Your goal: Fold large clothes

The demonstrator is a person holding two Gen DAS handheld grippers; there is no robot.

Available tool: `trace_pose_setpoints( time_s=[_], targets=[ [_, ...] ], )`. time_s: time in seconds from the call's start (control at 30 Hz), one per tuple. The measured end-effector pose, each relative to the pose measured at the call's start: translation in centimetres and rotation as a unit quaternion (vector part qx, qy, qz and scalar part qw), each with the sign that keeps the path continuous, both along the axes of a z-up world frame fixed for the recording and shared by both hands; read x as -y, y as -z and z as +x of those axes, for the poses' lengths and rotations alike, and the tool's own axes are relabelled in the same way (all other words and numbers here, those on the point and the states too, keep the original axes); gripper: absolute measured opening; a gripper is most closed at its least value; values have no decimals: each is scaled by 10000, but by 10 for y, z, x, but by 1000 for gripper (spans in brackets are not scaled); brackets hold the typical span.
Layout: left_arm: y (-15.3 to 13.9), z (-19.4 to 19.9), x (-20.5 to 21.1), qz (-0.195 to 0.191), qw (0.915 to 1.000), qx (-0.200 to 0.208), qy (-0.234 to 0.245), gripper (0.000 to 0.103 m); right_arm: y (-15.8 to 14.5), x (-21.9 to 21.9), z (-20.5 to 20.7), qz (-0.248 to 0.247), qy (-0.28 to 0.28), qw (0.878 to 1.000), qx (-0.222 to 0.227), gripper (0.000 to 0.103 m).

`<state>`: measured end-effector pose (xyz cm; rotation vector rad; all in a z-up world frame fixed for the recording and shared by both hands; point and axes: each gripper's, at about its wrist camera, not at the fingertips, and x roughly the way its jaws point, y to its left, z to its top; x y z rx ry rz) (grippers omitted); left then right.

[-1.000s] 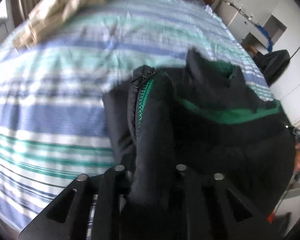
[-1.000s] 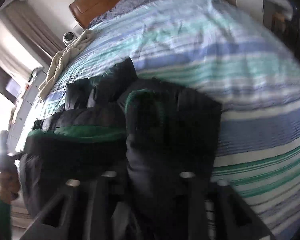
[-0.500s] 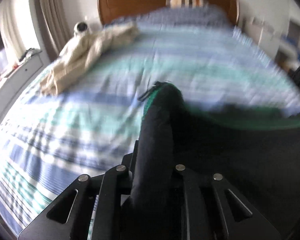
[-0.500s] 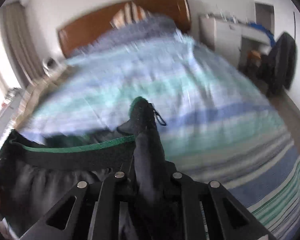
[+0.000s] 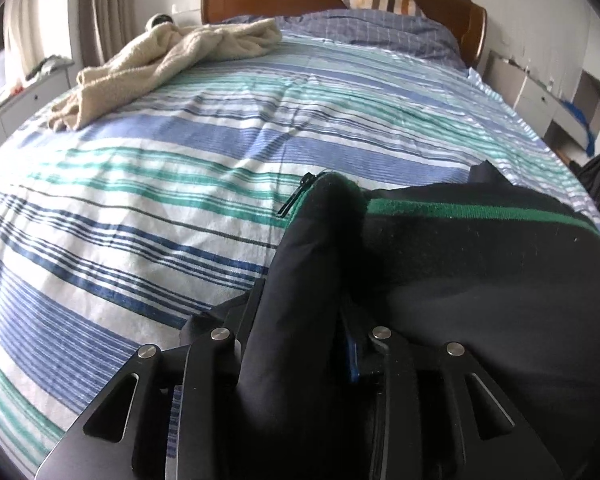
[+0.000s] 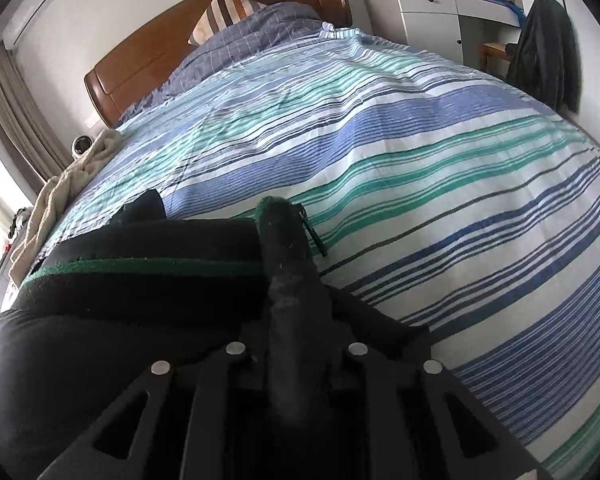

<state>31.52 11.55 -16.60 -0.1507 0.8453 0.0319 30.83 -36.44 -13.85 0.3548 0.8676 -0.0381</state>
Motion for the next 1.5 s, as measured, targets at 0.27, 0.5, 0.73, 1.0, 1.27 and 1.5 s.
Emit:
trace_pose_setpoints(
  time_s=[0.27, 0.5, 0.73, 1.0, 1.27, 1.5],
  targets=[
    [3, 0, -3, -147, 9999, 8, -19, 33, 7, 9, 0, 393, 18, 9991, 124, 17],
    [6, 3, -4, -165, 9998, -64, -40, 35, 16, 35, -2, 1458, 111, 9890, 235, 16],
    [-3, 9, -9, -42, 9989, -439, -143, 62, -10, 77, -23, 2310, 521, 9711, 295, 48],
    [-78, -39, -27, -299, 9992, -111, 260, 85, -95, 56, -53, 1709, -689, 9801, 740, 48],
    [-122, -69, 60, -462, 9876, -45, 1500, 86, -43, 5, -38, 2049, -884, 9747, 114, 46],
    [-77, -16, 138, -582, 9808, -604, 1761, 96, -74, 15, -103, 2261, -1031, 9671, 545, 48]
  ],
)
